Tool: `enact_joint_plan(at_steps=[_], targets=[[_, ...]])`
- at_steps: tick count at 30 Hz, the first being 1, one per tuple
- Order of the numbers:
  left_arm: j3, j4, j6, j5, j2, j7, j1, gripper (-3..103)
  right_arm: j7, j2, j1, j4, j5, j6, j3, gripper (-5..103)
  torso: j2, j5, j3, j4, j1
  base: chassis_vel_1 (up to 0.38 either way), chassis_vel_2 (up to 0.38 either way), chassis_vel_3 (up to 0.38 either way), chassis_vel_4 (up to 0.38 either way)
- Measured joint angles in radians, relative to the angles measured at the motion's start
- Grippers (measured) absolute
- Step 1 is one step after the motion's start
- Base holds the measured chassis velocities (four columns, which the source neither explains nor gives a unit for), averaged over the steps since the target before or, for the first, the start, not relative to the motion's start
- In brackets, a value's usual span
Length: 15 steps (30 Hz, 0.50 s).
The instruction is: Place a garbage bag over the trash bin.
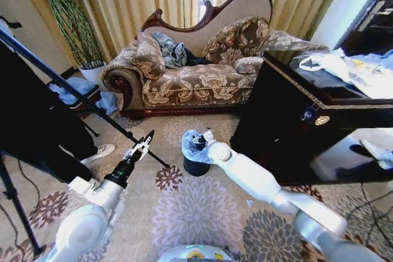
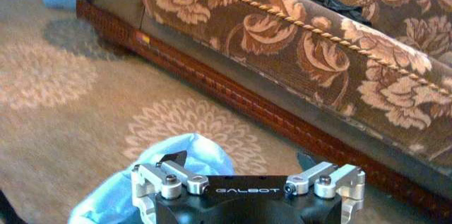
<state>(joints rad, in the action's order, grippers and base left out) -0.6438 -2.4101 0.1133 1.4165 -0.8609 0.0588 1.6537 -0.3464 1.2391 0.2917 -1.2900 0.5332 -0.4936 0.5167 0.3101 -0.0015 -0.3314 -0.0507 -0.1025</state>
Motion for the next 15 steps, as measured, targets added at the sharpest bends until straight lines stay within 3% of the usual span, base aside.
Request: enact_joint_plan(at_steps=[3,6,13,15], targets=[[0.013,0.009,0.003,0.006,-0.001,-0.007,-0.014,93,0.036,0.026,-0.023,0.057,-0.072,-0.009,0.019,100,0.0,0.0,0.0,0.0001,0.0,0.0,0.0,0.0,0.0],[0.035,0.032,0.008,0.014,-0.001,-0.02,-0.035,93,0.055,0.041,-0.026,0.102,-0.167,0.04,0.038,100,0.0,-0.0002,0.0,-0.0001,0.0,0.0,0.0,0.0,0.0],[0.035,0.052,0.02,0.03,-0.013,-0.045,-0.033,93,0.068,0.056,-0.015,0.144,-0.271,0.095,0.081,100,0.0,-0.0002,0.0,0.0,0.0,0.0,0.0,0.0,0.0],[0.046,0.065,0.023,0.032,-0.017,-0.05,-0.041,93,0.098,0.076,0.004,0.197,-0.388,0.147,0.079,100,0.0,-0.0002,0.0,0.0001,0.0,0.0,0.0,0.0,0.0]])
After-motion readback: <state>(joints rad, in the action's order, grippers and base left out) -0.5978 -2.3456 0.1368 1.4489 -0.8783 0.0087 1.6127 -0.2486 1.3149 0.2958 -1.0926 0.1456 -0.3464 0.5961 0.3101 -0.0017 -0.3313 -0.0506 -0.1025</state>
